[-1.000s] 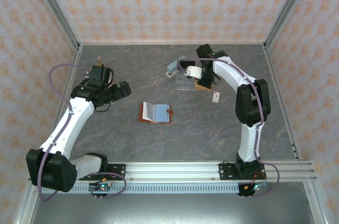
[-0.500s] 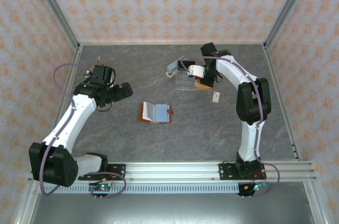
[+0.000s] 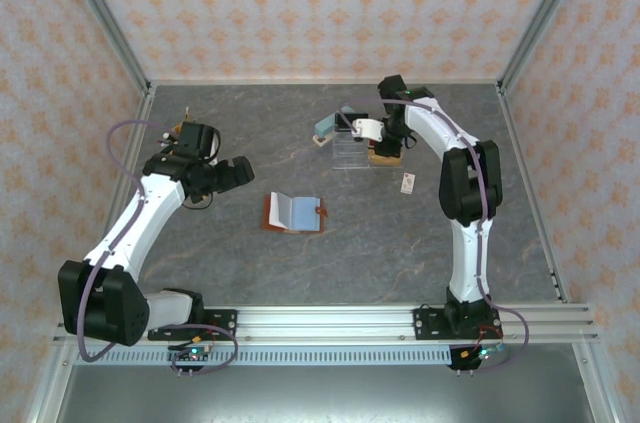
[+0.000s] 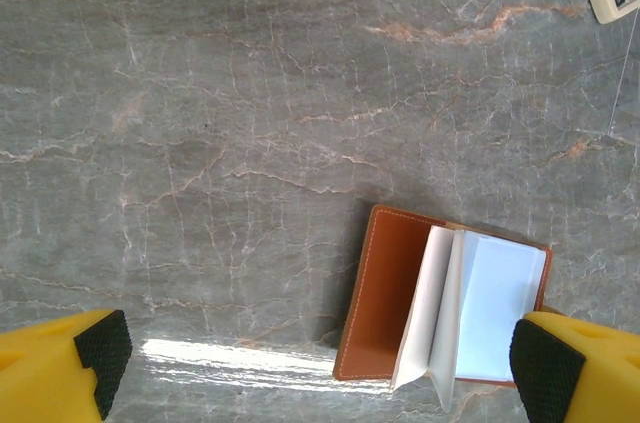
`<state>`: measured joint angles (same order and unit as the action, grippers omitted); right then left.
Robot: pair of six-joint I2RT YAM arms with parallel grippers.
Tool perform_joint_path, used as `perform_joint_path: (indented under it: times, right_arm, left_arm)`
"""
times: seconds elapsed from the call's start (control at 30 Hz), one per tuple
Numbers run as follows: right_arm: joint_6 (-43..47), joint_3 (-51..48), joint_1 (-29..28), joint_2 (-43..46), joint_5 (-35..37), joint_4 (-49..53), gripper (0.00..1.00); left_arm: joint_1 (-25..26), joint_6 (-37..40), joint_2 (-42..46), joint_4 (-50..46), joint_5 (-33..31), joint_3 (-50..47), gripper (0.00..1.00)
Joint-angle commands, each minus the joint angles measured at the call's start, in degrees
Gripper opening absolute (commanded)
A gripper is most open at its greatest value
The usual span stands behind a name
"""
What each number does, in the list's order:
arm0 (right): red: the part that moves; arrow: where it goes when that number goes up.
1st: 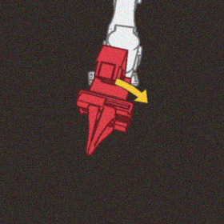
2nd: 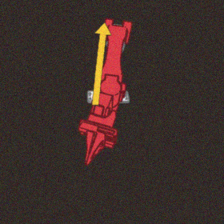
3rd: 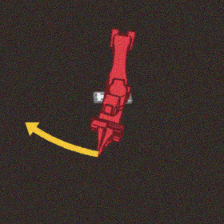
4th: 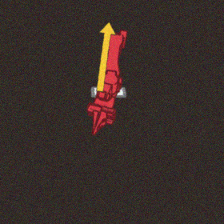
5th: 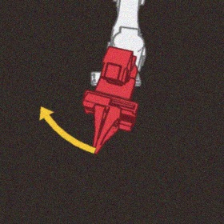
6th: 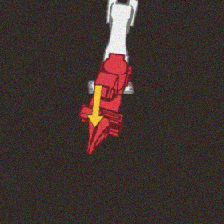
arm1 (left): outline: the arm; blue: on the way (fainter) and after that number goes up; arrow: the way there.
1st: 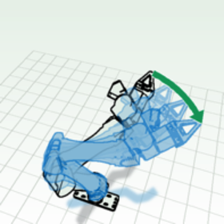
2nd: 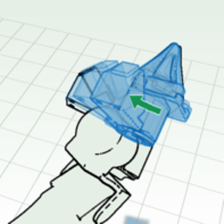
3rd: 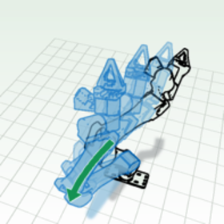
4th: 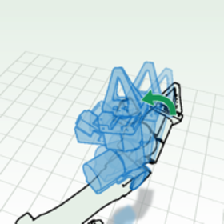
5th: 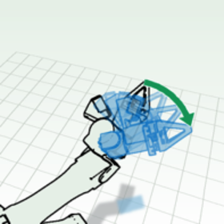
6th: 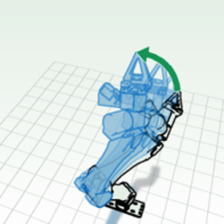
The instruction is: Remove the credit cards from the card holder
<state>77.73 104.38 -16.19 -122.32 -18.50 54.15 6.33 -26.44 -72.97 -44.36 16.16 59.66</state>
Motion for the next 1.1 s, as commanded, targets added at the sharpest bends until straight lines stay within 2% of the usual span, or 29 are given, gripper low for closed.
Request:
perform_joint_path:
  times: [0.0,0.2,0.4,0.83,1.07]
  right_arm:
    - [3.2,1.7,0.6,-0.9,-1.4,2.5,0.10]
    - [5.2,3.4,1.6,-1.5,-2.2,2.8,0.11]
    - [6.8,5.3,1.7,-2.2,-0.7,5.8,0.03]
    - [7.2,5.2,1.7,-3.8,2.5,6.6,0.02]
    - [6.3,5.0,1.7,-3.7,1.7,5.4,0.16]
  left_arm:
    - [-0.5,1.0,-1.1,-0.5,2.0,1.7,1.00]
    - [-0.4,0.8,-2.6,-0.5,4.5,2.3,1.00]
    - [-0.5,0.5,-3.2,-0.2,4.9,2.3,1.00]
    - [-0.4,0.6,-4.8,0.3,6.9,2.6,1.00]
    - [-0.5,0.6,-5.0,0.5,7.1,2.6,1.00]
